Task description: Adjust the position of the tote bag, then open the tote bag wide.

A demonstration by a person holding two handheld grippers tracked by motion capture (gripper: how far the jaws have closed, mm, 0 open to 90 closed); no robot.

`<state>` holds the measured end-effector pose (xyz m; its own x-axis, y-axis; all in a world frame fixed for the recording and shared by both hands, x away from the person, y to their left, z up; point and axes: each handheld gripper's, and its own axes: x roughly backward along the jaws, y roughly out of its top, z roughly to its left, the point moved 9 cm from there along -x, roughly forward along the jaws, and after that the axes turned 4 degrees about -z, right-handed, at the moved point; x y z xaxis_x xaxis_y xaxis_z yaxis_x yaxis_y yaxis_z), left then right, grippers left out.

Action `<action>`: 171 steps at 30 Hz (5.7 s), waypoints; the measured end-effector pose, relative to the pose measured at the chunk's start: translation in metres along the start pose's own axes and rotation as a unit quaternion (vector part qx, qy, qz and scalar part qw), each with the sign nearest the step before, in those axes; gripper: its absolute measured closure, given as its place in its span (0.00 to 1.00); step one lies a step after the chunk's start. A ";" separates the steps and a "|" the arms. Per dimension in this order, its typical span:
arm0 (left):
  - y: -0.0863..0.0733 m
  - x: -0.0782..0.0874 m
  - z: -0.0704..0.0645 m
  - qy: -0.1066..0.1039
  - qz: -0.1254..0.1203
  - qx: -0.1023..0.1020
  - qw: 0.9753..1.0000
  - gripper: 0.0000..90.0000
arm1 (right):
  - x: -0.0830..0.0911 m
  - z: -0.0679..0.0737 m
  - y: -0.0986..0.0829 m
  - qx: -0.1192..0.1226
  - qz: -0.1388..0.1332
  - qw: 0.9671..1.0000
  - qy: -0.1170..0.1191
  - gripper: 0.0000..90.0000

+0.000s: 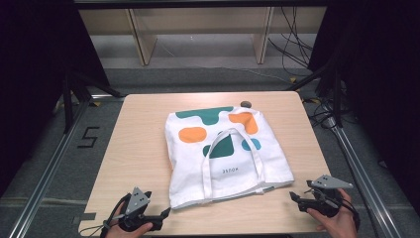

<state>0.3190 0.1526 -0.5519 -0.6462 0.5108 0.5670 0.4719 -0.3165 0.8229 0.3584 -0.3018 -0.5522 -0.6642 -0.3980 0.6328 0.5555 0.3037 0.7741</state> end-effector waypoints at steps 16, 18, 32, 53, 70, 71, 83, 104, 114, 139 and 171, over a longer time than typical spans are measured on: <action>0.004 -0.004 -0.005 0.005 -0.004 -0.018 1.000 0.17 | 0.000 -0.002 -0.001 0.007 0.005 1.000 -0.004 0.26; 0.004 -0.004 -0.005 0.004 -0.001 -0.021 1.000 0.17 | 0.000 -0.005 -0.001 0.021 0.003 1.000 -0.011 0.26; 0.009 -0.012 -0.016 -0.001 -0.006 -0.048 0.999 0.20 | -0.003 -0.005 0.000 0.033 -0.002 0.999 -0.011 0.25; 0.017 -0.052 -0.031 0.049 0.055 -0.166 0.983 0.41 | -0.005 0.002 0.000 0.022 0.013 1.000 0.011 0.25; 0.032 -0.053 -0.018 0.044 0.030 -0.188 0.981 0.86 | -0.006 0.007 0.008 0.044 -0.017 0.999 0.006 0.27; 0.033 -0.054 -0.017 0.044 0.022 -0.184 0.982 0.86 | -0.006 0.007 0.008 0.044 -0.017 0.999 0.006 0.27; 0.045 -0.046 -0.006 0.031 0.000 -0.149 0.988 0.88 | -0.034 0.027 0.023 0.136 -0.001 0.991 -0.007 0.30; 0.041 -0.049 -0.002 0.029 0.004 -0.139 0.990 0.86 | -0.063 0.030 0.041 0.266 0.019 0.964 -0.008 0.93; 0.041 -0.056 0.011 0.031 0.004 -0.127 0.991 0.86 | -0.034 0.059 0.021 0.245 0.037 0.969 0.019 0.97; 0.022 -0.053 0.017 0.060 0.042 -0.152 0.986 0.59 | -0.030 0.051 0.015 0.263 0.010 0.965 -0.010 0.89; 0.047 -0.042 0.012 0.026 -0.006 -0.153 0.988 0.91 | -0.011 0.033 0.026 0.231 -0.027 0.971 -0.048 0.97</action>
<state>0.3758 0.1258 -0.5375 -0.6849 0.4760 0.5517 0.2664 -0.5412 0.7976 0.3637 -0.2615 -0.5384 -0.7421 -0.3474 0.5732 0.2505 0.6495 0.7179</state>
